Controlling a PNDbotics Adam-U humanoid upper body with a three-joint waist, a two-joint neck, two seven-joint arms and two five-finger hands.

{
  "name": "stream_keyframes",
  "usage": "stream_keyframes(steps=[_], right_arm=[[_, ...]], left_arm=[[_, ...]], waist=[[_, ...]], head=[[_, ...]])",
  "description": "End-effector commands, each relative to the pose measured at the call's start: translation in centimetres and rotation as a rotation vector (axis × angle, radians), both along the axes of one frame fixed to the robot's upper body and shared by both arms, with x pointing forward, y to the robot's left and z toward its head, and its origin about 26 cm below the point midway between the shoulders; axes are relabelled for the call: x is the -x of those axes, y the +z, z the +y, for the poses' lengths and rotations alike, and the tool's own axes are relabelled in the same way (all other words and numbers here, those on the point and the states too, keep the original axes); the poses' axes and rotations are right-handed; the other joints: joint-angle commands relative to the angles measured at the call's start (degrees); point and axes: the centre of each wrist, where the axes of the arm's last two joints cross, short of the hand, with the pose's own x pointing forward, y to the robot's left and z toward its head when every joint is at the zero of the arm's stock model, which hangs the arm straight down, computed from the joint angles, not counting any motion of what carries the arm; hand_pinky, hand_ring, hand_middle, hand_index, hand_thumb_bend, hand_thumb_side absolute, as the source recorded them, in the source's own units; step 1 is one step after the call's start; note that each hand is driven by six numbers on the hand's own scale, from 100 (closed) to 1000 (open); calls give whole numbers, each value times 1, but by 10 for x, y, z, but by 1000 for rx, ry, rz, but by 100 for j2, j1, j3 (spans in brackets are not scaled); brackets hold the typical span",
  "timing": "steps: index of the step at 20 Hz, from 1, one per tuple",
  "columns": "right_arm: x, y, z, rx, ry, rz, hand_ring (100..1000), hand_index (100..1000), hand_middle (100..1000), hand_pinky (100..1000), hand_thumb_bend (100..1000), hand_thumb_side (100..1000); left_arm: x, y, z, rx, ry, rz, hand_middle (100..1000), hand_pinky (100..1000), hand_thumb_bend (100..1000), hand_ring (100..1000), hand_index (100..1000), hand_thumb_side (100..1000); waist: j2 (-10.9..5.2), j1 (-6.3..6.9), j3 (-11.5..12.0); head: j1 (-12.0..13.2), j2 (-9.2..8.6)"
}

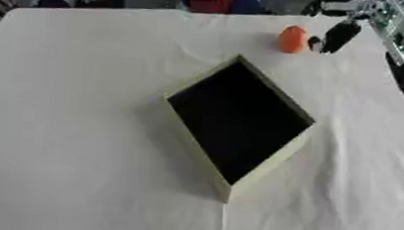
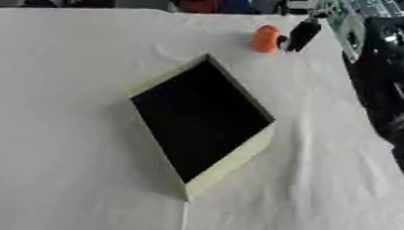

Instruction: Pick up objects on the table and place them in the box.

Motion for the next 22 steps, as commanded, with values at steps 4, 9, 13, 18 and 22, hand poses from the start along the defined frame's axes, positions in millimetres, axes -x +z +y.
stream_keyframes(steps=[4,9,13,18,22], right_arm=[[4,21,7,5,16,-75,936,1000,909,975,100,222],[1,22,8,39,-18,-96,937,1000,916,983,100,269],[-2,20,6,58,-49,-105,938,1000,917,988,100,269],[-5,18,3,62,-84,-114,940,1000,916,989,100,277],[-7,14,2,63,-99,-107,941,1000,913,988,100,289]], left_arm=[[3,9,1,-7,2,-30,736,639,100,690,807,666],[3,10,1,-7,1,-32,734,640,100,688,806,668],[3,9,1,-6,2,-30,733,639,100,687,806,669],[3,8,1,-4,4,-27,732,639,100,684,806,669],[3,7,1,-3,3,-25,732,639,100,683,806,671]], waist=[[-64,-9,40],[7,-6,82],[76,-2,134],[130,4,172],[151,8,181]], head=[[-39,-93],[-81,-143],[-144,-200],[-226,-237],[-264,-254]])
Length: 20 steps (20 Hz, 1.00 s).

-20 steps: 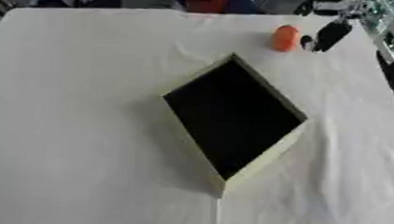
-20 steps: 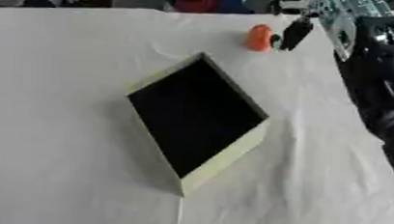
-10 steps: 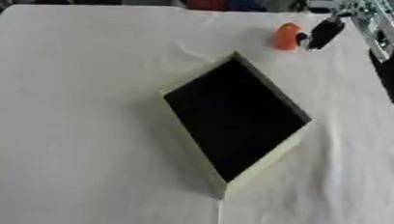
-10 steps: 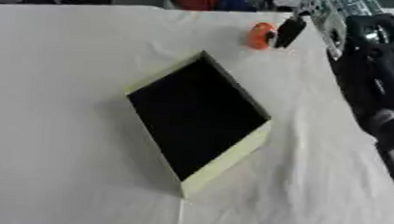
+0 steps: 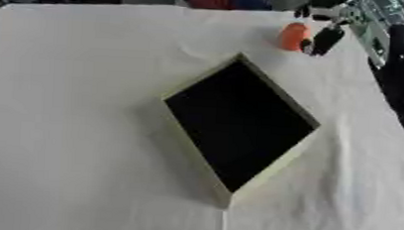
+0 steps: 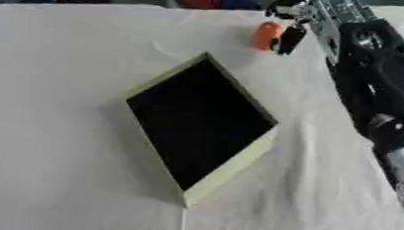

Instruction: Pick up objects on the table and place them in the box.

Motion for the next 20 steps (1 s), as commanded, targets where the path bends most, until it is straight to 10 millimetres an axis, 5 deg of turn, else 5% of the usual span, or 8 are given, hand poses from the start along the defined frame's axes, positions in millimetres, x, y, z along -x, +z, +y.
stream_keyframes(steps=[1,20], right_arm=[[1,15,0,0,-8,-40,941,1000,913,988,100,288],[-4,6,8,4,-80,-120,933,1000,898,989,100,283]], left_arm=[[4,8,2,-14,6,-25,732,639,100,683,806,671],[4,5,1,-6,0,-16,731,639,100,672,805,674]], waist=[[-99,7,16],[4,18,136]], head=[[-37,-69],[-136,-170]])
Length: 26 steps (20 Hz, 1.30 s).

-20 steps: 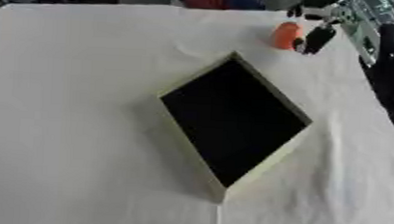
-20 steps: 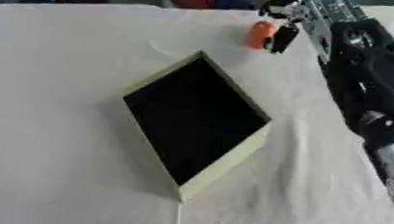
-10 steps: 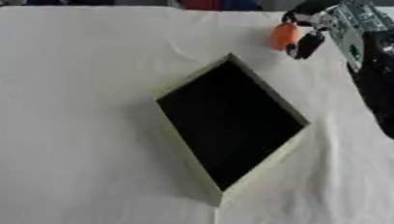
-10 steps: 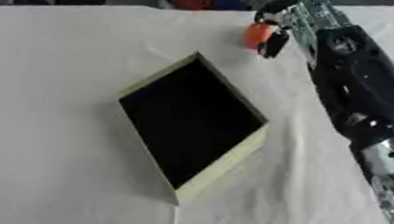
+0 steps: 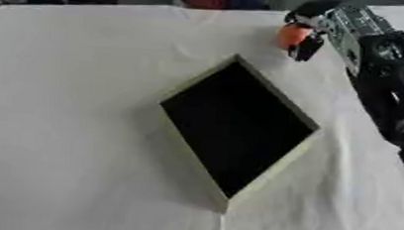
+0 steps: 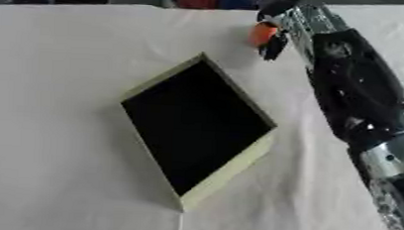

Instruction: Pick up objects on the table and place them in the box.

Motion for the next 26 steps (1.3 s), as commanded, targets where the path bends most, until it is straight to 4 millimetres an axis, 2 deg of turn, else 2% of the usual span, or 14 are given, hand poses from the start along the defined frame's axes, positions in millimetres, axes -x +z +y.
stream_keyframes(steps=[1,6,9,11,12,14,19,26], right_arm=[[1,17,0,-1,-16,-58,932,1000,896,989,100,284],[0,13,-3,-3,-50,-56,926,1000,879,985,100,274],[0,14,-4,-9,-57,-62,905,999,806,968,100,217],[1,17,-2,-30,-36,-92,864,895,696,944,100,114],[2,18,-2,-38,-26,-112,827,808,592,932,100,100],[3,21,0,-44,-14,-171,773,711,509,875,100,100],[3,18,5,-77,15,-265,713,596,487,763,100,100],[8,30,13,-174,57,-317,685,567,476,716,100,100]], left_arm=[[4,7,2,-12,3,-23,731,639,100,672,805,674],[4,5,2,-10,2,-17,731,639,100,670,805,674],[4,4,3,-10,4,-15,731,639,100,670,805,674],[4,4,2,-10,3,-14,731,638,100,669,805,674],[4,4,2,-10,2,-13,731,638,100,669,805,674],[4,5,2,-12,0,-14,730,639,100,668,805,673],[4,4,2,-11,-2,-12,730,638,100,667,804,673],[4,5,2,-12,-1,-13,730,637,100,667,804,672]], waist=[[-97,6,16],[-74,24,44],[-70,33,51],[-71,36,44],[-72,36,40],[-78,37,34],[-92,39,31],[-128,34,-14]], head=[[-35,-75],[-61,-70],[-59,-34],[-51,-21],[-48,-20],[-48,-28],[-39,-24],[-32,13]])
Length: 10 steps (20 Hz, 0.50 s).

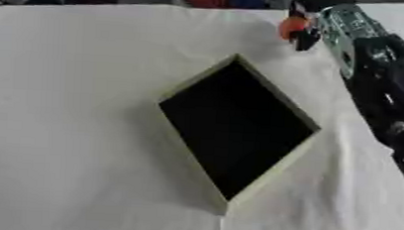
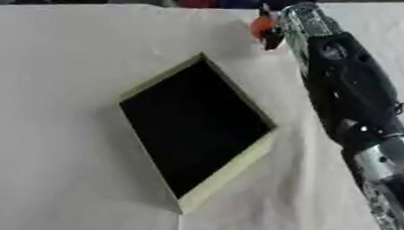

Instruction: Pick up objects on the table and place them in the box.

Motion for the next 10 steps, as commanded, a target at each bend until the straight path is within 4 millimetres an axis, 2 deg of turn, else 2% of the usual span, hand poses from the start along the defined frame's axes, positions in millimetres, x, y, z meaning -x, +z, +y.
stream_keyframes(steps=[1,4,10], right_arm=[[7,29,5,-30,28,-75,685,567,475,713,100,100],[12,40,7,-38,57,-105,683,566,473,706,100,100],[36,79,6,-41,173,-175,679,566,469,674,100,100]], left_arm=[[3,9,3,-18,3,-28,730,638,100,667,804,672],[3,10,3,-21,5,-28,731,638,100,668,804,672],[4,12,6,-30,17,-30,731,638,100,668,804,669]], waist=[[-177,-1,-6],[-206,-5,-18],[-268,-52,-102]], head=[[9,16],[22,44],[43,178]])
